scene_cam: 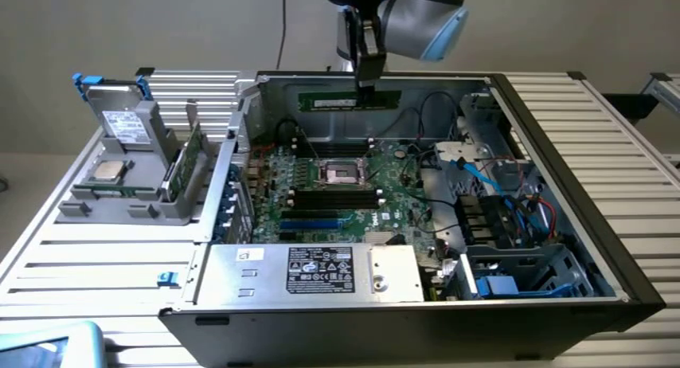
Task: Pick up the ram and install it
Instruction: 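Pick up the ram and move it above insertion slot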
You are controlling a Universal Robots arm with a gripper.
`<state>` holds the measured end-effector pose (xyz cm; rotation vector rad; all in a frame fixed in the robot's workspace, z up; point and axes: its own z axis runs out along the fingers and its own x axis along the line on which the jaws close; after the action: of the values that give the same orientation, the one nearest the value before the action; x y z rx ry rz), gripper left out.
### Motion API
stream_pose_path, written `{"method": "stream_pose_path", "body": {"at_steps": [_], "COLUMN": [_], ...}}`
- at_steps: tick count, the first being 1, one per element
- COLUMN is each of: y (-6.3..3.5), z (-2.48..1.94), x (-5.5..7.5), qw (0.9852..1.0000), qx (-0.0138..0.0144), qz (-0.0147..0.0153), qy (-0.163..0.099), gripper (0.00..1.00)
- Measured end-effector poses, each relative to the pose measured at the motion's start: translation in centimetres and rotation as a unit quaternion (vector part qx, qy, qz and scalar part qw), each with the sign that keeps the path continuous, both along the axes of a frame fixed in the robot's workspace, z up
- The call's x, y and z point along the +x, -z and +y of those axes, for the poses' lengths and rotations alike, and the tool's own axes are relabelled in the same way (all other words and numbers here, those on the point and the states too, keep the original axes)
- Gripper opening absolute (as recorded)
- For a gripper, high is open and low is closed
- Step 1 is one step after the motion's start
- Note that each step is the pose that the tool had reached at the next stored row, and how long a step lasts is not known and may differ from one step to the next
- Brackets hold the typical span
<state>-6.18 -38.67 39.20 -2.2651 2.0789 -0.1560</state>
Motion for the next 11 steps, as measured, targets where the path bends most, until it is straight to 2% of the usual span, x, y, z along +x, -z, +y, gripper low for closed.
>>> {"method": "stream_pose_path", "body": {"at_steps": [2,4,5,11], "y": [0.03,0.06,0.07,0.40], "z": [0.09,0.20,0.32,0.76], "x": [0.00,0.00,0.00,-0.22], "qw": [1.0000,0.9999,0.9998,0.9998], "qx": [-0.0069,-0.0160,-0.0180,-0.0182], "qz": [0.0000,0.0000,0.0000,0.0000], "qy": [0.000,0.000,0.000,0.003], "gripper": [0.15,0.15,0.15,0.15]}}
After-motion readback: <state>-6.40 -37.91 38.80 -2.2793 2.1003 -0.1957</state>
